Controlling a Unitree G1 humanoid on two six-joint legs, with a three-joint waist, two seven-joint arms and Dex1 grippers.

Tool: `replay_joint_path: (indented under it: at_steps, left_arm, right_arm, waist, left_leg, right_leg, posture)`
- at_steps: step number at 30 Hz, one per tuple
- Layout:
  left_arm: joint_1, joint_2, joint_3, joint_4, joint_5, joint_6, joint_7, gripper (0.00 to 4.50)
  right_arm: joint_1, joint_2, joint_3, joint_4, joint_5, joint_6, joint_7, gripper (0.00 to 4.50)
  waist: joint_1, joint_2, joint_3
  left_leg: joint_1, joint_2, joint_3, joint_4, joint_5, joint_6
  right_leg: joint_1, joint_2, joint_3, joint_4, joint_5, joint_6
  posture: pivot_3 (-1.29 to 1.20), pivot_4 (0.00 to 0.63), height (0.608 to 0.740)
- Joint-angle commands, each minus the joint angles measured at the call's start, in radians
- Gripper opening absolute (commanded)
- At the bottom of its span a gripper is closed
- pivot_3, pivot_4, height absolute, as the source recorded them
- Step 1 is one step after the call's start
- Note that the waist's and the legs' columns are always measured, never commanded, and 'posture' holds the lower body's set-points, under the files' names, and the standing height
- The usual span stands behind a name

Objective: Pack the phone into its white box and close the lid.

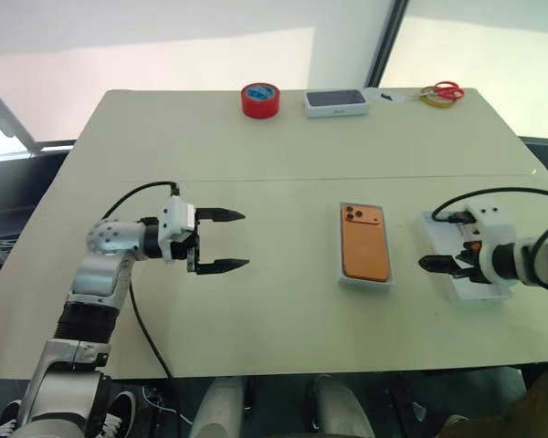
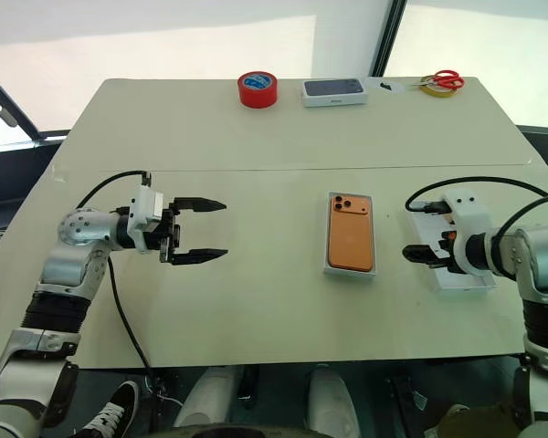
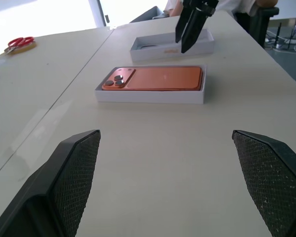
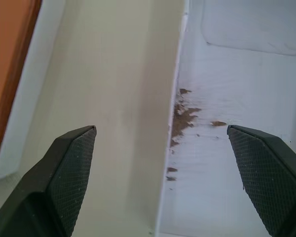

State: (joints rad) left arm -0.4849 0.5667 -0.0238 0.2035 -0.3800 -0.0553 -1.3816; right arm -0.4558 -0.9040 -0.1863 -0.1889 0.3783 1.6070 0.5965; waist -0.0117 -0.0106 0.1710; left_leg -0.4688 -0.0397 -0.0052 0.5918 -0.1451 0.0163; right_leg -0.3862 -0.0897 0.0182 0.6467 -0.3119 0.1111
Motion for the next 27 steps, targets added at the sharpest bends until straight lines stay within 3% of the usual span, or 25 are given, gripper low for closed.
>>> replay_joint_path:
  at_steps: [1, 4, 13, 16, 19, 25, 26, 27]
  left_arm:
    - [-0.003, 0.002, -0.003, -0.018, 0.002, -0.001, 0.012, 4.50]
    - [0.013, -0.003, -0.008, -0.044, -0.001, 0.012, 0.027, 4.50]
    - [0.045, -0.006, -0.002, -0.098, -0.010, 0.033, 0.063, 4.50]
    - [0.050, -0.005, -0.002, -0.102, -0.013, 0.032, 0.066, 4.50]
    - [0.035, -0.012, 0.003, -0.072, 0.006, 0.018, 0.095, 3.64]
    - [0.020, -0.013, -0.002, -0.052, -0.015, 0.060, 0.092, 0.40]
    - [0.017, -0.018, 0.001, -0.049, -0.013, 0.060, 0.102, 0.05]
    - [0.013, -0.025, 0.005, -0.047, -0.017, 0.071, 0.112, 0.05]
  right_arm:
    - [-0.019, -0.018, 0.045, 0.039, -0.001, -0.027, -0.013, 4.44]
    - [-0.031, -0.020, 0.066, 0.067, 0.005, -0.044, -0.009, 4.44]
    - [-0.050, -0.010, 0.127, 0.094, -0.007, -0.095, -0.031, 0.03]
    - [-0.054, -0.009, 0.130, 0.101, -0.017, -0.112, -0.048, 0.03]
    - [-0.075, 0.003, 0.108, 0.118, -0.031, -0.134, -0.076, 0.00]
    - [-0.187, 0.095, 0.031, 0.162, -0.050, -0.296, -0.144, 0.00]
    - [-0.210, 0.127, 0.003, 0.174, -0.045, -0.322, -0.159, 0.00]
    - [-0.222, 0.152, -0.009, 0.175, -0.042, -0.359, -0.165, 0.00]
  waist:
    - [0.000, 0.000, 0.000]
    - [-0.001, 0.000, 0.000]
    - [-0.004, 0.000, 0.000]
    - [-0.004, 0.000, 0.000]
    - [-0.003, 0.000, 0.000]
    - [-0.007, 0.000, 0.000]
    - [-0.007, 0.000, 0.000]
    - [-0.005, 0.000, 0.000]
  left_leg:
    - [-0.002, 0.000, 0.000, 0.000, 0.001, 0.001]
    - [-0.007, 0.000, 0.000, 0.002, 0.001, 0.002]
    - [-0.006, 0.000, 0.000, 0.003, 0.001, 0.002]
    - [-0.006, 0.000, 0.000, 0.004, 0.001, 0.001]
    - [-0.005, 0.000, 0.000, 0.004, 0.000, 0.000]
    - [-0.006, 0.000, 0.001, 0.004, 0.001, 0.002]
    - [-0.006, 0.000, 0.001, 0.004, 0.001, 0.002]
    - [-0.006, 0.000, 0.000, 0.004, 0.001, 0.001]
  right_leg:
    - [-0.002, 0.000, 0.000, 0.001, 0.000, 0.000]
    - [-0.003, 0.000, 0.000, 0.003, 0.001, 0.002]
    - [-0.003, 0.001, 0.000, 0.004, 0.000, 0.001]
    - [-0.003, 0.000, 0.000, 0.004, 0.000, 0.000]
    - [-0.003, 0.000, 0.000, 0.003, 0.001, 0.000]
    - [-0.004, 0.001, 0.001, 0.005, 0.002, 0.003]
    - [-0.004, 0.002, 0.001, 0.005, 0.002, 0.003]
    - [-0.005, 0.002, 0.000, 0.006, 0.002, 0.003]
  posture:
    - [0.00, 0.150, 0.738]
    - [0.00, 0.150, 0.738]
    - [0.00, 0.150, 0.738]
    - [0.00, 0.150, 0.738]
    - [0.00, 0.150, 0.738]
    - [0.00, 0.150, 0.738]
    - [0.00, 0.150, 0.738]
    - [0.00, 0.150, 0.738]
